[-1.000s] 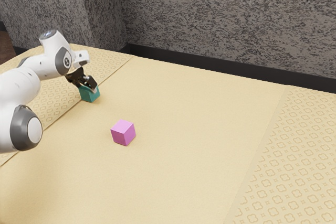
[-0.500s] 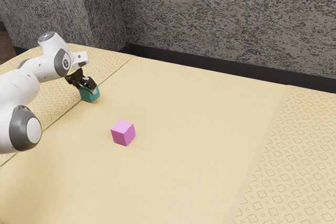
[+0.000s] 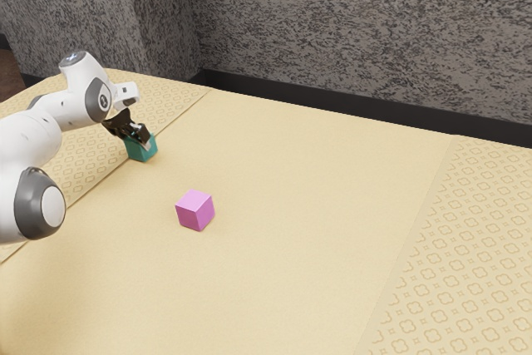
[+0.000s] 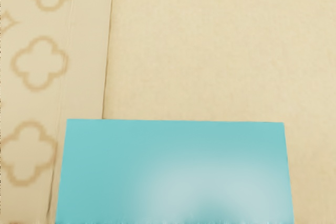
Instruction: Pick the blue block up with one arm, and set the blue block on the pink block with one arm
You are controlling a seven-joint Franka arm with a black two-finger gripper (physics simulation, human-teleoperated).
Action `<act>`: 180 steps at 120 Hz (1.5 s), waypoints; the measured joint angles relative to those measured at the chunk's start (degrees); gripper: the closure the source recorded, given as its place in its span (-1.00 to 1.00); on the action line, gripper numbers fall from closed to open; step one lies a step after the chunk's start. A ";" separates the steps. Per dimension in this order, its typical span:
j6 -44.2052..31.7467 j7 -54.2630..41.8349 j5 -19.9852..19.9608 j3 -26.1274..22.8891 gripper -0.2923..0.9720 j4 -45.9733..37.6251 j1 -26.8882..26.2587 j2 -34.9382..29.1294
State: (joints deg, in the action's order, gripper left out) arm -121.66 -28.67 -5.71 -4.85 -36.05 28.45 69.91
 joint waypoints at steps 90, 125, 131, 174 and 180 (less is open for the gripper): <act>2.00 0.59 0.83 0.35 -0.02 -5.12 -0.76 -10.42; -6.99 0.61 0.52 -4.20 -0.03 -49.27 0.02 -39.04; -9.89 0.65 0.47 -5.43 -0.03 -56.41 0.03 -43.70; -28.79 1.09 -2.95 -11.04 -0.04 -81.38 0.04 -58.51; -30.87 1.10 -3.86 -11.60 -0.04 -83.31 0.07 -59.05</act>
State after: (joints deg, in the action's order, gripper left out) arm -152.52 -27.56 -9.58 -16.45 -119.36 28.52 10.86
